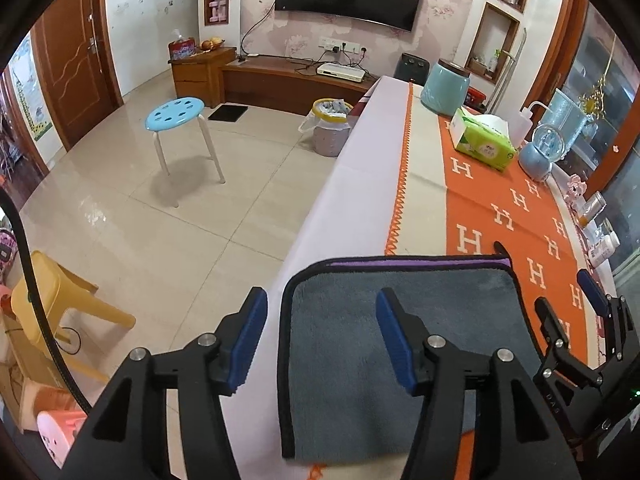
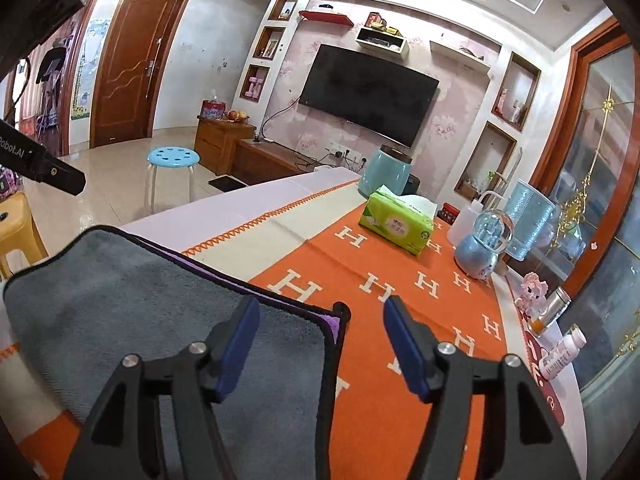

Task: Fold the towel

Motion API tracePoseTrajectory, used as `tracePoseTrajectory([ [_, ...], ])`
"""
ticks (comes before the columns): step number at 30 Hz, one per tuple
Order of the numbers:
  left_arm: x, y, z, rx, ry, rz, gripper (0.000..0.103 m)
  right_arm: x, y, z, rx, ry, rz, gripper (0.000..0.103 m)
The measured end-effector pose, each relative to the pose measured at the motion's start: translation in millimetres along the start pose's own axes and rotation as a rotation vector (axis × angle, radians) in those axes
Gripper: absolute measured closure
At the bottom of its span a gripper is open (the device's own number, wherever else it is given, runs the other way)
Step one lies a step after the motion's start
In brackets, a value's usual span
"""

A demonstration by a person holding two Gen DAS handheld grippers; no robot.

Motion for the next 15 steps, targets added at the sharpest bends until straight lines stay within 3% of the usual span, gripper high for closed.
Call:
tracePoseTrajectory([
  [6, 33, 10, 1, 0.01, 0.005, 0.023, 0.03, 22, -4, -4, -0.02, -0.01, -0.024, 0.027],
  [15, 85, 40, 0, -0.016, -0.001, 0.008, 0.029, 71, -1, -14, -0.019, -0.045, -0.057, 0.01],
])
Point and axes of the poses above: each gripper's, at about its wrist camera, not at the fingertips, and x roughly against the way its jaws point, z to its right, y to its underside, the point moved 3 cm from there along -x, roughly the way its jaws point, and after that the axes turned 3 degrees about -x, right-handed, at the moved point
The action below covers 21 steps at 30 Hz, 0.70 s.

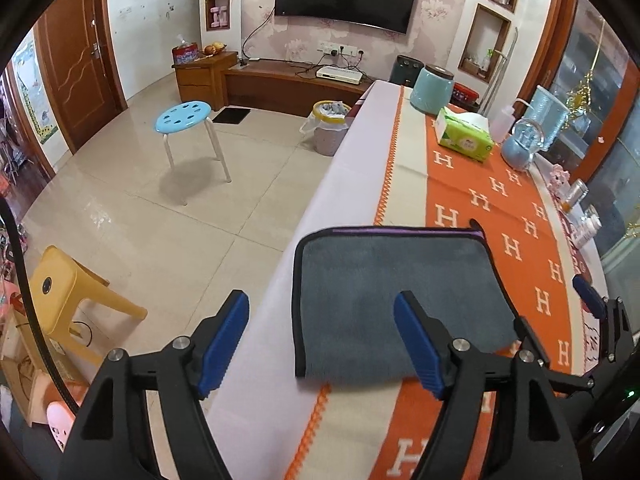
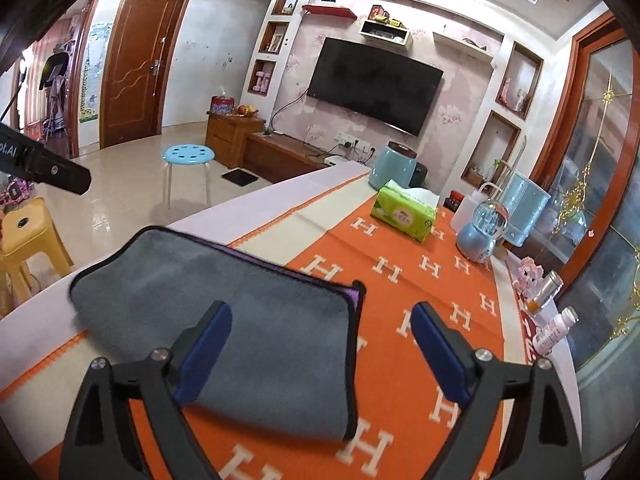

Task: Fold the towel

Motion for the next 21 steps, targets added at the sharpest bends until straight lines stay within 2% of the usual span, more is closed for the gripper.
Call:
tracePoseTrajectory([
  [6, 38, 32, -8, 0.01, 0.031, -0.006, 0.029, 40, 18, -16, 0.002, -0.004, -0.043, 0.004],
  [11, 67, 62, -14, -0.014, 0.018, -0.005, 0.029, 75, 31, -29, -0.016, -0.013, -0.06, 0.002],
  [17, 106, 109, -19, -0.039, 0.04, -0.031, 0.029, 122, 59, -42, -0.099, -0.03, -0.114, 0.0],
  [21, 127, 137, -19, -0.08, 0.043, -0.03, 0.029, 152, 85, -47, -0.165, -0.011, -0.163, 0.0],
])
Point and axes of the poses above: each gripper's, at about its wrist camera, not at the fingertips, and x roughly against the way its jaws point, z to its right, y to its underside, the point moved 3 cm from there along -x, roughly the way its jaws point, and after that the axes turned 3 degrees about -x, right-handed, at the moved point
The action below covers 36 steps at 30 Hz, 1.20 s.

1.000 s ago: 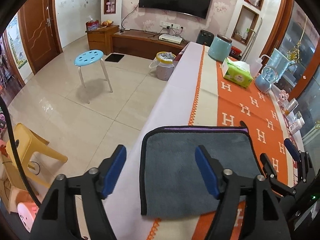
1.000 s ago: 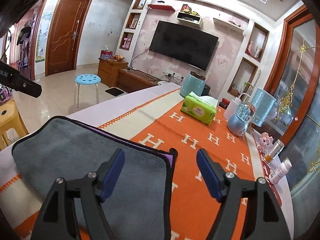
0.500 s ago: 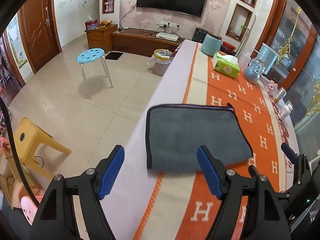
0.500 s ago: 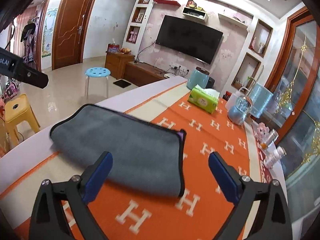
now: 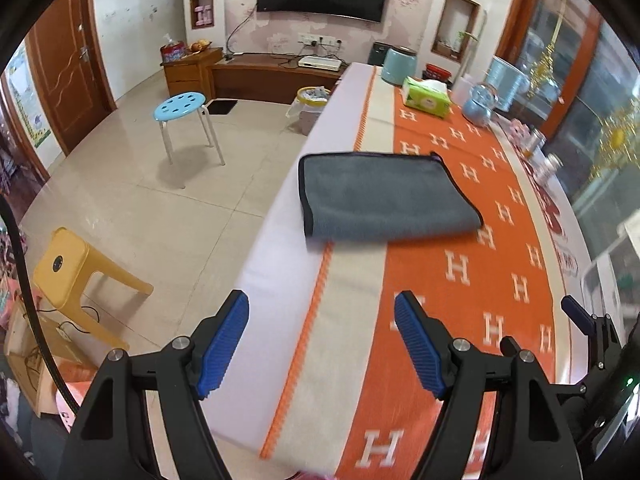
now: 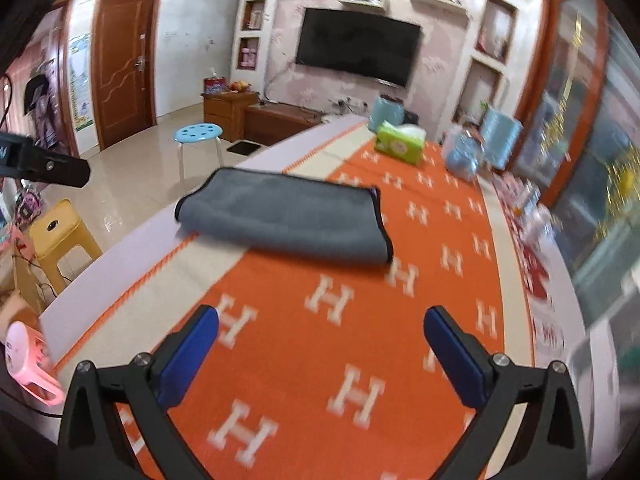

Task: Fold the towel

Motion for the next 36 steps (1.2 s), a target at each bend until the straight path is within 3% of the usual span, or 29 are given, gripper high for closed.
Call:
tracePoseTrajectory([
  [10, 36, 62, 20, -0.109, 0.068, -0.014, 0.029, 66, 65, 3, -0.169, 0.038, -0.063, 0.0],
  [18, 53, 79, 60, -0.208, 0.151, -0.046, 0.024, 107, 102, 20, -0.311, 0.061, -0.136, 0.0],
  [23, 75, 75, 95, -0.273, 0.184, -0.036, 0.021, 129, 108, 41, -0.36, 0.074, -0.184, 0.0],
  [25, 86, 73, 109, -0.296, 0.204, -0.023, 0.013, 140, 107, 52, -0.392, 0.085, -0.199, 0.0],
  [30, 108, 69, 133, -0.321, 0.188, 0.024, 0.011, 165, 101, 73, -0.44, 0.122, -0.223, 0.0],
  [36, 132, 66, 145, -0.342, 0.168, 0.064, 0.006, 196, 90, 83, -0.502, 0.085, -0.21, 0.0],
])
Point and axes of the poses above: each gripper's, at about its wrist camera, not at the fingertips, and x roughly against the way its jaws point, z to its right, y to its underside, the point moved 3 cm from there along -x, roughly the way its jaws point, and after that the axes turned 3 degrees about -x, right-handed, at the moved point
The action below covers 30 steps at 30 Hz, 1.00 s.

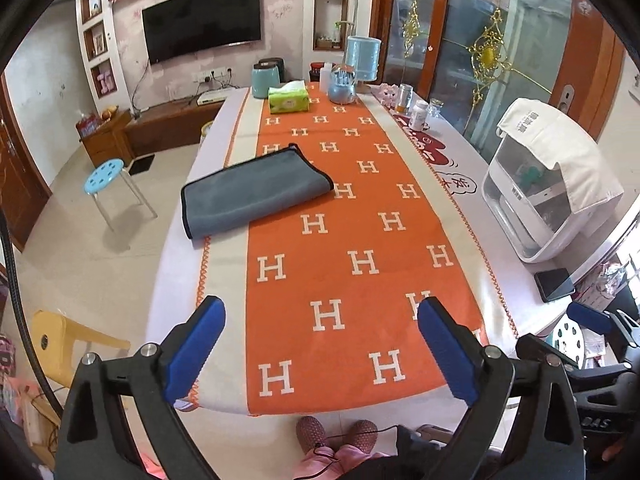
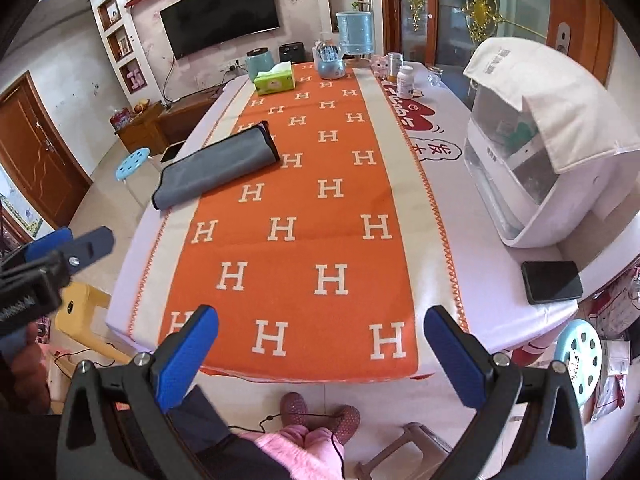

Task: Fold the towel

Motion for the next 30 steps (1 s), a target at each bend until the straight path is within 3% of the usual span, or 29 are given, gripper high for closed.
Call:
tracePoseTrajectory([
  [2, 11, -2, 2, -0.003, -0.014, 0.033, 0.001, 9, -1, -1, -0.009, -0.012, 0.007, 0.0],
  [8, 30, -2, -1, 0.003, -0.06, 0.091, 0.001, 28, -2, 3, -0.081, -0.016, 0.039, 0.0],
  [20, 30, 18, -13, 0.037, -0.125, 0.074, 0.001, 34, 10, -14, -0.062, 0.001, 0.1, 0.0],
  [30, 19, 26, -16, 0.049, -0.117, 0.041, 0.001, 25, 13, -14, -0.085, 0.029, 0.077, 0.0],
])
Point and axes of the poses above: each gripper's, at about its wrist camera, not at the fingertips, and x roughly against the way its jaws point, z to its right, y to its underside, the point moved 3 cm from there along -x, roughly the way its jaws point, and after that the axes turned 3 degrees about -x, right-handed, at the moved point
